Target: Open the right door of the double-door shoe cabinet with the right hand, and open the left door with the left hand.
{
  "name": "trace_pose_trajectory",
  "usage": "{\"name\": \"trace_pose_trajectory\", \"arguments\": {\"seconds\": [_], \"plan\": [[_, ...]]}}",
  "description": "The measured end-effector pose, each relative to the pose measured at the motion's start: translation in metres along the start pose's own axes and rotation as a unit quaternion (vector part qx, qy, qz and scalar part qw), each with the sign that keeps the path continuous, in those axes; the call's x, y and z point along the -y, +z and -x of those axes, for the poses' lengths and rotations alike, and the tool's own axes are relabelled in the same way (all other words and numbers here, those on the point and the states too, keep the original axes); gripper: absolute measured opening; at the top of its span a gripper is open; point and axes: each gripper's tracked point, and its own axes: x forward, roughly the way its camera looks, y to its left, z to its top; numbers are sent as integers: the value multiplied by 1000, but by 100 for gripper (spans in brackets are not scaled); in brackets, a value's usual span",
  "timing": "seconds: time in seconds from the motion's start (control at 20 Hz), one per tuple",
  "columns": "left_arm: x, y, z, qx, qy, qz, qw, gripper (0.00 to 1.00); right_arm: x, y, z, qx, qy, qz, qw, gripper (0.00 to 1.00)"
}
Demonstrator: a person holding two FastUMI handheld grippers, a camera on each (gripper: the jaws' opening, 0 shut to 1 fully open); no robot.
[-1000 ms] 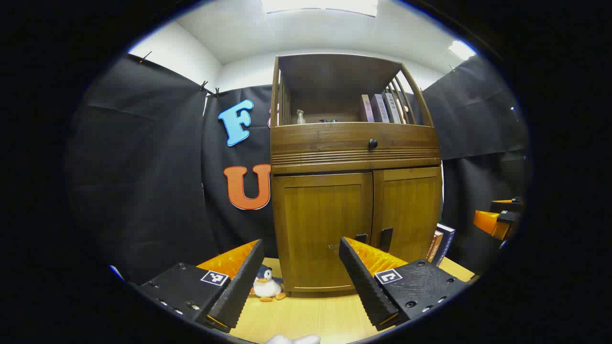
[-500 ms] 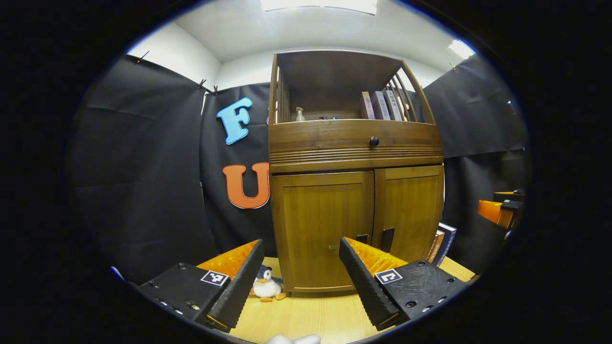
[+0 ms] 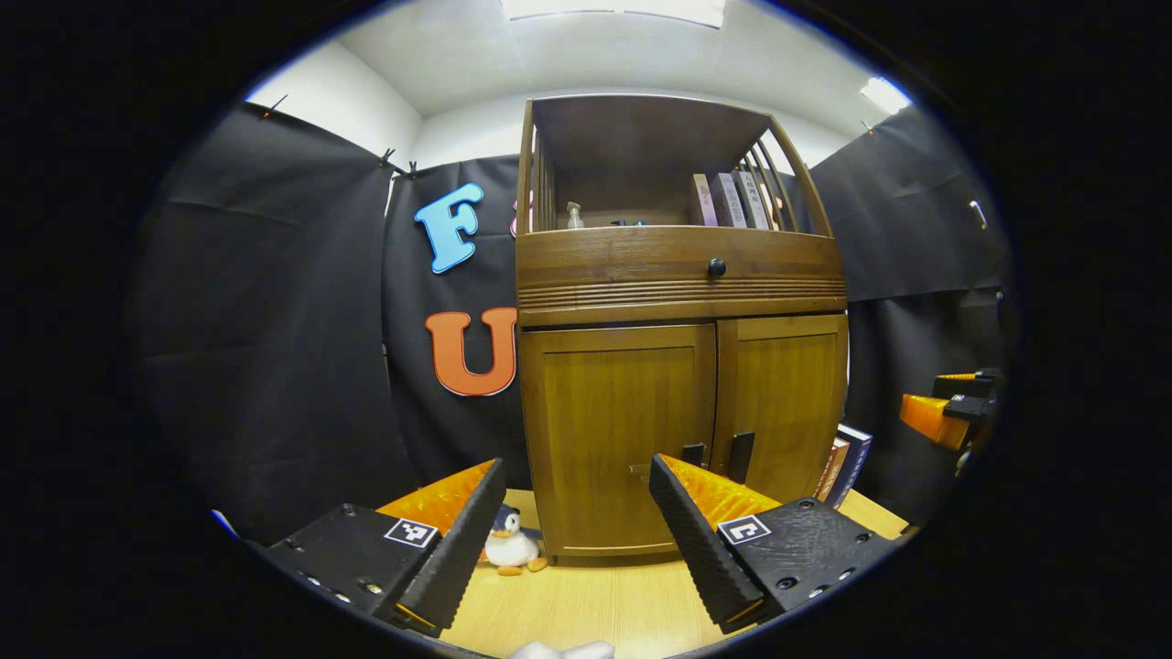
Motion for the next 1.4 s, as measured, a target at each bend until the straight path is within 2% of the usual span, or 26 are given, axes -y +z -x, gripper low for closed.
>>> {"name": "trace_pose_trajectory", "arguments": {"seconds": [0.15, 0.2, 0.4, 0.55, 0.6, 0.65, 1.05, 1.3, 1.4], "plan": [[-3, -2, 5, -3, 2, -1, 1000, 100, -13, -16, -15, -6, 12, 5, 1000, 100], [-5, -1, 7, -3, 1, -2, 1000, 95, -18, -24, -22, -7, 15, 8, 1000, 100], [-7, -1, 15, -3, 2, -8, 1000, 95, -43, -48, -50, -16, 31, 15, 999, 100], [-15, -1, 22, -7, 8, -15, 1000, 95, -67, -64, -82, -31, 47, 1, 998, 100], [-18, -1, 23, -8, 13, -17, 1000, 100, -76, -70, -95, -40, 50, -1, 998, 100], [-20, -2, 25, -10, 15, -16, 1000, 96, -84, -72, -105, -43, 55, -1, 998, 100], [-37, -9, 39, -27, 45, -14, 999, 96, -119, -96, -196, -70, 64, 3, 995, 100], [-44, -11, 46, -33, 63, -13, 997, 96, -137, -104, -229, -82, 75, 3, 994, 92], [-45, -10, 50, -36, 69, -13, 997, 96, -140, -103, -238, -83, 76, 1, 994, 84]]}}
